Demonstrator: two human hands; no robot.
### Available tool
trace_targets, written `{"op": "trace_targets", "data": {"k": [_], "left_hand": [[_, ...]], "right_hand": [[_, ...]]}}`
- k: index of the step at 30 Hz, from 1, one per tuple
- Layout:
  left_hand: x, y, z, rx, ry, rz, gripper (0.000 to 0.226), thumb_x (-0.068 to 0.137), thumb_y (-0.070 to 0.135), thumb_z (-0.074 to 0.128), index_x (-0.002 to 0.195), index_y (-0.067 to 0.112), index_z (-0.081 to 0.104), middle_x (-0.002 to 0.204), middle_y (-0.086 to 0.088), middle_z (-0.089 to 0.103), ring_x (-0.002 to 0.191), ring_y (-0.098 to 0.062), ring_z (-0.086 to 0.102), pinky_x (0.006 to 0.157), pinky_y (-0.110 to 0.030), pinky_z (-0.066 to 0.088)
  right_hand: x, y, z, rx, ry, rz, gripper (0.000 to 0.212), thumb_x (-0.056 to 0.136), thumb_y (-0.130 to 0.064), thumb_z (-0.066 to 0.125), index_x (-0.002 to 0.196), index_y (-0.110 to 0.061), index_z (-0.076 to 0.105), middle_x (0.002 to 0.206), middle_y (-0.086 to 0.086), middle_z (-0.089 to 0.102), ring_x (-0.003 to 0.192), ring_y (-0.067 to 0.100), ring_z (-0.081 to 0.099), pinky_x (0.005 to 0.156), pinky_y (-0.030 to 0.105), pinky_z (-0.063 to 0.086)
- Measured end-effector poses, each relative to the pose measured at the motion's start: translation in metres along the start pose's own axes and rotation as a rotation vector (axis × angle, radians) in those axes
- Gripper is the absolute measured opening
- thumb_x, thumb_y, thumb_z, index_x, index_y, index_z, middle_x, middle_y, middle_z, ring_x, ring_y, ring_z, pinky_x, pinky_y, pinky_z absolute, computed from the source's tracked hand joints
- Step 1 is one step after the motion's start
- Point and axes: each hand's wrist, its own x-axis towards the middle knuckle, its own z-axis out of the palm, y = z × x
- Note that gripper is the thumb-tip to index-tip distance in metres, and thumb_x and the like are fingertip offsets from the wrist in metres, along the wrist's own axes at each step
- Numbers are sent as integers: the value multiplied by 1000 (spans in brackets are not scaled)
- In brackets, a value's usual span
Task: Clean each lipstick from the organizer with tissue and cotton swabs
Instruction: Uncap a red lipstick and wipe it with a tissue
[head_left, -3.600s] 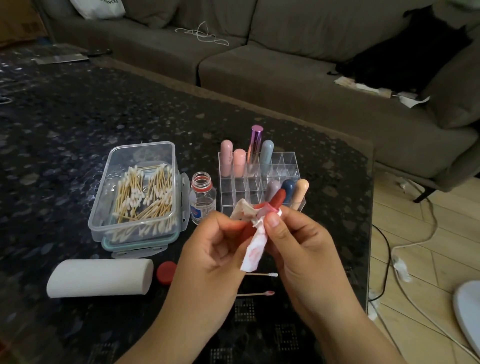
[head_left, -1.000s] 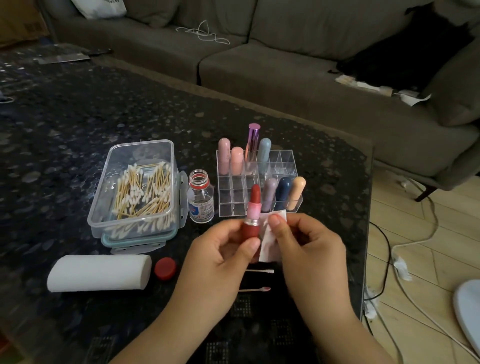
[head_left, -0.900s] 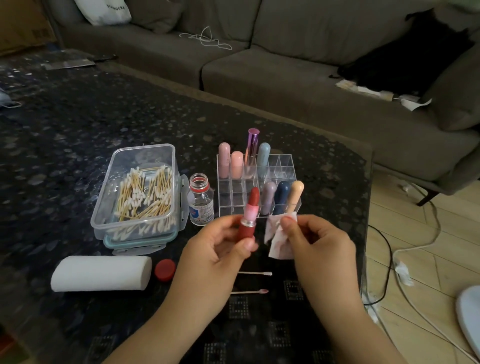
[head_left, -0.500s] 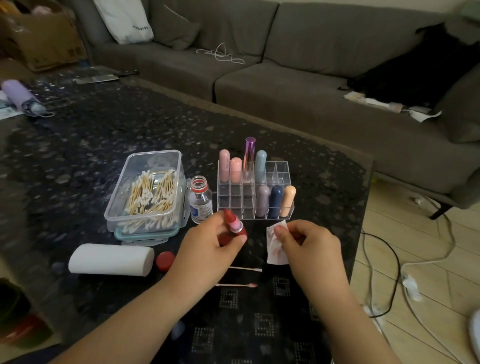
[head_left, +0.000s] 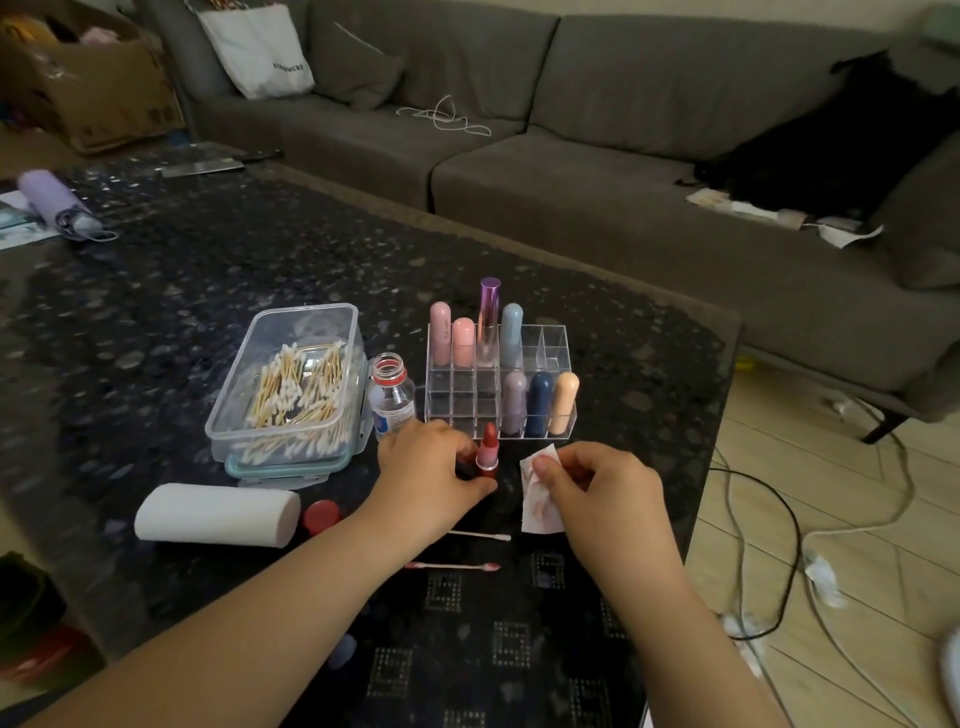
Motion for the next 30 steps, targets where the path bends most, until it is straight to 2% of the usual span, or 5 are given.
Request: {"op": "trace_targets", "data": {"k": [11,17,24,27,30], "left_hand": [[-2,-5,0,-6,8,34,22,78,45,70,95,31,69,92,13,53,105,-15,47,92,-34,33],[-9,-23,-10,58,-2,88,42,79,46,69,117,30,62,114,13,54,117,-9,40,95,-30,25],[-13,-32,-11,208,-53,187,38,91,32,57,129,32,54,118,13,53,120,-11,37,86,-25,16],[-18,-35,-11,115,7,183,42,92,24,58,133,26,52,116,6,52,118,-16,42,87,-23,21],[-35,-29,-23,-221,42,37,30,92,21,58,121,31,58,108,14,52,103,-3,48,84,-5,29]], "right_hand": [[2,-1,5,-54,-26,-9,14,91,-33,60,96,-24,70,71,-23,53,68,-3,54,58,7,41],[1,-2,-2,-28,-30,-1,9,91,-31,60,91,-27,68,73,-19,57,69,-4,56,55,5,42],[0,-4,0,-94,-57,8,9,92,-33,58,92,-29,66,76,-17,58,70,-2,55,57,7,42],[-2,0,0,-190,-39,-58,14,93,-30,57,94,-22,68,83,-14,54,72,-1,52,61,5,40],[-5,2,-2,-250,-52,-124,16,96,-28,51,99,-20,64,96,-12,43,78,-1,45,67,-1,35]]}}
